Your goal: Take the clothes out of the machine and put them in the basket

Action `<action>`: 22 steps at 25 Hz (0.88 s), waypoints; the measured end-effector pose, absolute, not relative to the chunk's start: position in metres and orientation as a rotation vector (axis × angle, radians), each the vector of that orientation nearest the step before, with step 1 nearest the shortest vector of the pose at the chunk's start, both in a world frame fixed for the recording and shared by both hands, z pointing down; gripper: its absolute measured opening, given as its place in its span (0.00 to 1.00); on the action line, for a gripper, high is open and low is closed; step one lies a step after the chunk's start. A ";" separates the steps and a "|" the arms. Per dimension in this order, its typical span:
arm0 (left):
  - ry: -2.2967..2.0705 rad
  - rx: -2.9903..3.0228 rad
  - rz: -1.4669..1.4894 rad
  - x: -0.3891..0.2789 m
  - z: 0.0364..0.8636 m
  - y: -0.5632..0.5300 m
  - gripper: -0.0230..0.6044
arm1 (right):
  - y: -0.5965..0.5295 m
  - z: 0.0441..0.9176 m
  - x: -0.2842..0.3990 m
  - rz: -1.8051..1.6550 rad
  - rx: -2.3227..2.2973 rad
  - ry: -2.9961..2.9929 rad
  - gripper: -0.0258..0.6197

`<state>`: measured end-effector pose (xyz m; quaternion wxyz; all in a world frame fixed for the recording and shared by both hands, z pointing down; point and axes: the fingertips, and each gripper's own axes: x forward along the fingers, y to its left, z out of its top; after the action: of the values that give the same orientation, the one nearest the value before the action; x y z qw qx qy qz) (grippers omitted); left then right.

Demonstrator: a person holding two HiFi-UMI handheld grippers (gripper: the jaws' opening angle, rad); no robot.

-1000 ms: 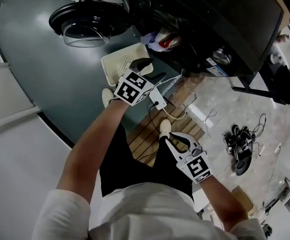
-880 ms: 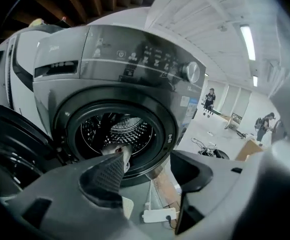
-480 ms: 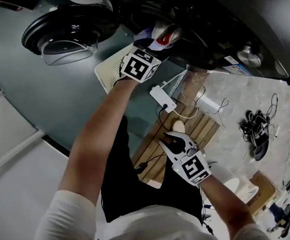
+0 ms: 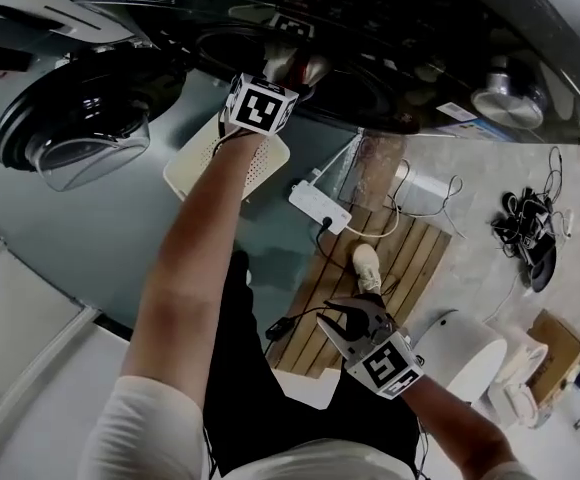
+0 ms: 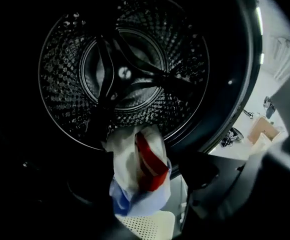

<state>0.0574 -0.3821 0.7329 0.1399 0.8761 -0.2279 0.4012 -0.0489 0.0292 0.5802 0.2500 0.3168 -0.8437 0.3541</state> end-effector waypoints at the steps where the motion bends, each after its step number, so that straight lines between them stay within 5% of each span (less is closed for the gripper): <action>1: -0.672 2.519 1.186 0.058 0.742 -0.387 0.66 | 0.030 0.585 -0.045 0.974 0.875 -2.293 0.14; 18: -0.733 2.364 1.396 0.068 0.802 -0.422 0.67 | -0.006 0.588 -0.012 1.046 0.906 -2.262 0.14; 22: -0.718 2.358 1.405 0.066 0.803 -0.418 0.53 | -0.008 0.588 -0.010 1.037 0.910 -2.268 0.14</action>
<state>0.0664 -0.4180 0.8034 0.1515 0.8214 -0.2502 0.4895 -0.0102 -0.0083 0.5883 0.2410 0.3328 -0.8290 0.3792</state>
